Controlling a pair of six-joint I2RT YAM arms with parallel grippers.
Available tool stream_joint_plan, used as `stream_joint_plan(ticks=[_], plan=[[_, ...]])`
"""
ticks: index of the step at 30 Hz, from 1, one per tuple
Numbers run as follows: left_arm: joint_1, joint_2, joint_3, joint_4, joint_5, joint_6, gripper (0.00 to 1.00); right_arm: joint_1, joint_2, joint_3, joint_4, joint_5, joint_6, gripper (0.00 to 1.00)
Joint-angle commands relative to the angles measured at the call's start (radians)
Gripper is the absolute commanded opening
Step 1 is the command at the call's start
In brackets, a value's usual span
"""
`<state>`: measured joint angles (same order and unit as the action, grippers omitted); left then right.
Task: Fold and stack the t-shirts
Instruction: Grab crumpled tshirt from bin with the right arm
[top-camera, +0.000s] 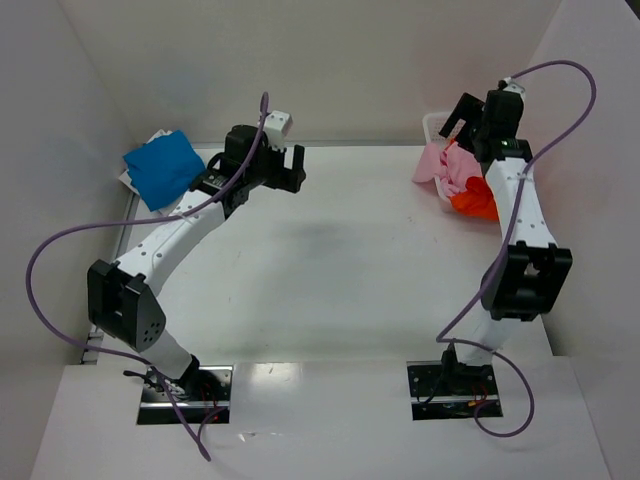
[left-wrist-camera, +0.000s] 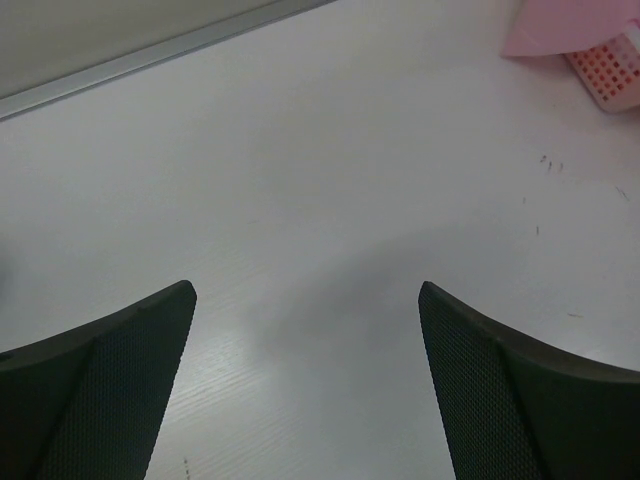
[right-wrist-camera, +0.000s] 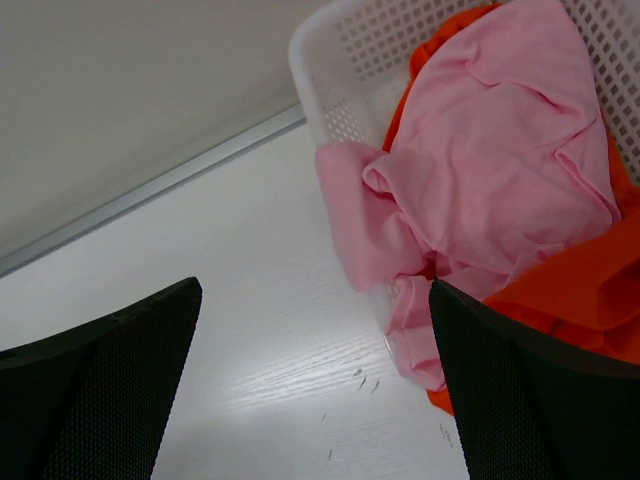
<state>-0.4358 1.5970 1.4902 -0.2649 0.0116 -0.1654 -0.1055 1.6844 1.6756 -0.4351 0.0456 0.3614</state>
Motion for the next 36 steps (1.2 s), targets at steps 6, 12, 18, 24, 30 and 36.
stream_joint_plan(ticks=[6, 12, 18, 24, 30, 36], plan=[[-0.003, -0.081, -0.096, -0.011, -0.116, -0.052, 1.00, -0.010, 0.309, 0.245, -0.080, 0.048, 0.014, 0.99], [-0.003, -0.092, -0.120, 0.000, -0.079, -0.052, 1.00, -0.020, 0.518, 0.464, -0.140, 0.019, 0.024, 0.96], [-0.003, -0.071, -0.099, 0.000, -0.102, -0.043, 1.00, -0.020, 0.597, 0.527, -0.140, -0.001, 0.073, 0.82], [-0.003, -0.052, -0.090, 0.000, -0.113, -0.034, 1.00, -0.020, 0.609, 0.506, -0.105, -0.001, 0.093, 0.75], [-0.003, -0.043, -0.071, 0.000, -0.101, -0.043, 1.00, -0.030, 0.609, 0.496, -0.105, 0.031, 0.114, 0.56], [-0.003, -0.043, -0.071, -0.010, -0.101, -0.043, 1.00, -0.039, 0.629, 0.484, -0.114, 0.043, 0.093, 0.52]])
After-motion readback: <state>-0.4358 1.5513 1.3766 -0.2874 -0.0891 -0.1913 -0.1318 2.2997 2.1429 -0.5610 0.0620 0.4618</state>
